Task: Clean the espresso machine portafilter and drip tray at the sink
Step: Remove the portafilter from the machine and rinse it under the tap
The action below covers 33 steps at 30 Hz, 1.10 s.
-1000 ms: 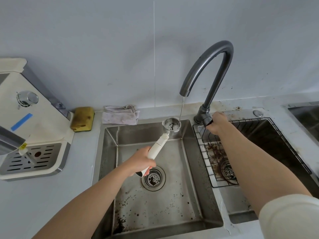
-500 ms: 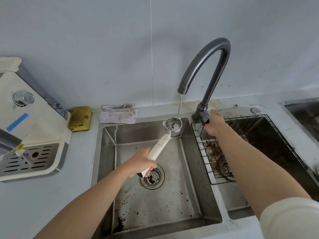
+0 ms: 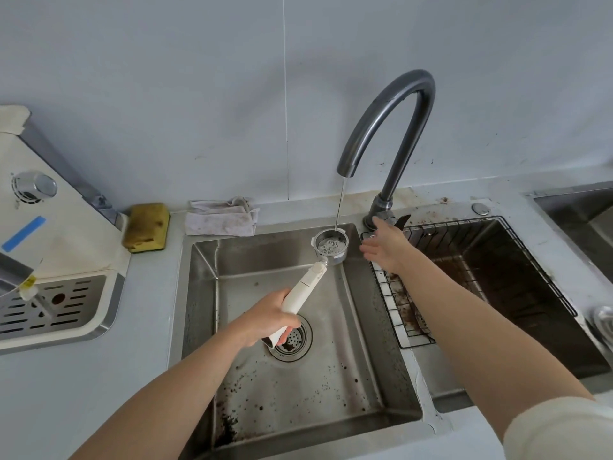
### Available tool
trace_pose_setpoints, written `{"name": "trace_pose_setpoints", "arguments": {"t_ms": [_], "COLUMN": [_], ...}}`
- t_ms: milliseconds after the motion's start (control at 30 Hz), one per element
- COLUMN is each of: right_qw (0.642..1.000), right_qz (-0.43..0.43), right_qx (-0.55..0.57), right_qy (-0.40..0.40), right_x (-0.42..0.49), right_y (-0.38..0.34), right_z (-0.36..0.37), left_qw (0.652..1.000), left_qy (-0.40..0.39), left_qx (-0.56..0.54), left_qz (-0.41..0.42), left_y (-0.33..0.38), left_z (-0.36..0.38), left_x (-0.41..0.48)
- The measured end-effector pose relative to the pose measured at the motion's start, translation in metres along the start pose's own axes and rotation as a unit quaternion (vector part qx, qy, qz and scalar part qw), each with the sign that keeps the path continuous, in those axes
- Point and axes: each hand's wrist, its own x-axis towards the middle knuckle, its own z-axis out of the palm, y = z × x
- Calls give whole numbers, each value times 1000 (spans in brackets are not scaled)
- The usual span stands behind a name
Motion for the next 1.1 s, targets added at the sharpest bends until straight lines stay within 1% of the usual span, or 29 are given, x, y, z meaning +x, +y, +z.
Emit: {"name": "trace_pose_setpoints", "arguments": {"t_ms": [67, 167, 233, 300, 367, 467, 667, 833, 1100], "right_qw": [997, 987, 980, 976, 978, 984, 988, 989, 989], "right_qz": [11, 21, 11, -10, -34, -60, -102, -104, -90], "right_qx": [-28, -26, -22, -21, -13, 7, 20, 34, 51], "right_qy": [-67, -156, -199, -218, -206, -165, -115, -97, -101], "right_x": [-5, -11, -16, -20, -20, -20, -17, -15, -10], "right_y": [11, 27, 38, 47, 53, 58, 61, 65, 70], "right_z": [1, 4, 7, 14, 22, 35, 45, 44, 47], "left_qw": [1000, 1000, 1000, 1000, 999, 999, 999, 998, 997], "left_qy": [-2, 3, 12, 20, 30, 39, 42, 39, 73], "left_qx": [-1, 0, 3, 3, 6, 4, 13, 16, 15], "left_qz": [4, 9, 8, 10, 17, 29, 25, 46, 22], "left_y": [-1, 1, 3, 6, 11, 18, 23, 21, 16], "left_z": [0, -2, -2, -3, -3, -3, -1, 4, 10], "left_x": [2, 6, 8, 11, 14, 17, 26, 31, 33]}}
